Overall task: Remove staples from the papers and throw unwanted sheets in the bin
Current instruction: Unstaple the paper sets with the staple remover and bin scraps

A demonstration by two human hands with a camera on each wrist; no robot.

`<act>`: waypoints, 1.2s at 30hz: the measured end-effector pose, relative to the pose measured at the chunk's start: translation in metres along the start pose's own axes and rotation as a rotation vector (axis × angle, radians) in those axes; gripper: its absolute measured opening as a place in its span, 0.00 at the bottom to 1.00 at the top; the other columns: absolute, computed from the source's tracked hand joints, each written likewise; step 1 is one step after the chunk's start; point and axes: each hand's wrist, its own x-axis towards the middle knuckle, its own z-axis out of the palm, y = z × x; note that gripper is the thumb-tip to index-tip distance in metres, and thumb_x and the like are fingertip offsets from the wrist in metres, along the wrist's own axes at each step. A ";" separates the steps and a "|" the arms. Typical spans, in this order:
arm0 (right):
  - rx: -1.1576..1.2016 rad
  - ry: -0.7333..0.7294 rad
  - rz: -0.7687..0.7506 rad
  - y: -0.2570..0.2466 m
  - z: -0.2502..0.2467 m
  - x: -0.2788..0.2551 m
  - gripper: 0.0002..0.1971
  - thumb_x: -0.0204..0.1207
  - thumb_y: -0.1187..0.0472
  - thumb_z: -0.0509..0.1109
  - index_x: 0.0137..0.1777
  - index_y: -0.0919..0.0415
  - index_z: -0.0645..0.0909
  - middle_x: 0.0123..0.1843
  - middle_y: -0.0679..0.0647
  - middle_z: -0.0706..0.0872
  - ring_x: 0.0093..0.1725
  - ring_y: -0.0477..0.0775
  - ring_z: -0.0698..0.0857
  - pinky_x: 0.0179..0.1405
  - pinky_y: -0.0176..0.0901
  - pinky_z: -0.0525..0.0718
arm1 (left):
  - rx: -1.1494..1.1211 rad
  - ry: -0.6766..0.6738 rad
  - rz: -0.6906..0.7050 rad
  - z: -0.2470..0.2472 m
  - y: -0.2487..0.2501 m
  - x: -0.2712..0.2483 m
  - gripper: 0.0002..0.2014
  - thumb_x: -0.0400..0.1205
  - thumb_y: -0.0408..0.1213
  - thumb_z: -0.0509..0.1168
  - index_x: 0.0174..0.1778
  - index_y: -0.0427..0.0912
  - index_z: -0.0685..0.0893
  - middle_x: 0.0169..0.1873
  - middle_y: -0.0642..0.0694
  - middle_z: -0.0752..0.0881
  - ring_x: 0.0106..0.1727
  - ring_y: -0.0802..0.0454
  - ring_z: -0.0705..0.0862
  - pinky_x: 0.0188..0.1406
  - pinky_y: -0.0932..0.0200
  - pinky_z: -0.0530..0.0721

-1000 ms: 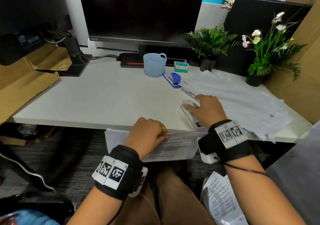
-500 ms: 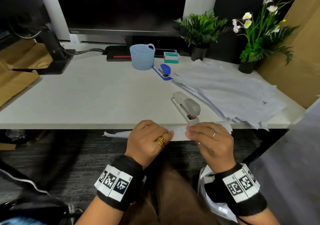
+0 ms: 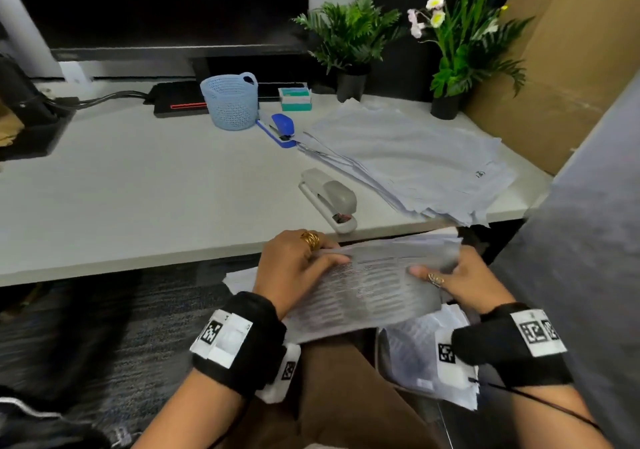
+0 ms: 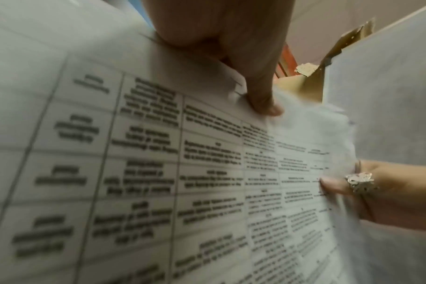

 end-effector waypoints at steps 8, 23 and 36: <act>-0.738 0.334 0.304 0.042 -0.057 -0.014 0.06 0.75 0.70 0.70 0.41 0.66 0.89 0.39 0.65 0.89 0.47 0.64 0.86 0.43 0.45 0.77 | 0.385 0.073 0.441 0.056 0.013 0.049 0.18 0.78 0.51 0.63 0.59 0.46 0.85 0.62 0.41 0.81 0.64 0.43 0.72 0.57 0.49 0.68; -1.091 0.076 0.761 0.154 -0.023 0.017 0.16 0.80 0.67 0.57 0.63 0.65 0.80 0.62 0.64 0.83 0.63 0.64 0.82 0.58 0.50 0.80 | 0.288 0.276 0.202 0.077 -0.004 0.083 0.09 0.77 0.38 0.68 0.50 0.39 0.88 0.66 0.35 0.78 0.72 0.40 0.65 0.73 0.40 0.54; -0.909 -0.147 0.757 0.226 0.021 0.017 0.45 0.71 0.30 0.62 0.82 0.48 0.48 0.81 0.56 0.61 0.77 0.63 0.66 0.75 0.54 0.64 | 0.239 0.272 0.192 0.078 -0.004 0.083 0.04 0.75 0.34 0.69 0.40 0.39 0.88 0.60 0.38 0.82 0.67 0.43 0.69 0.73 0.42 0.53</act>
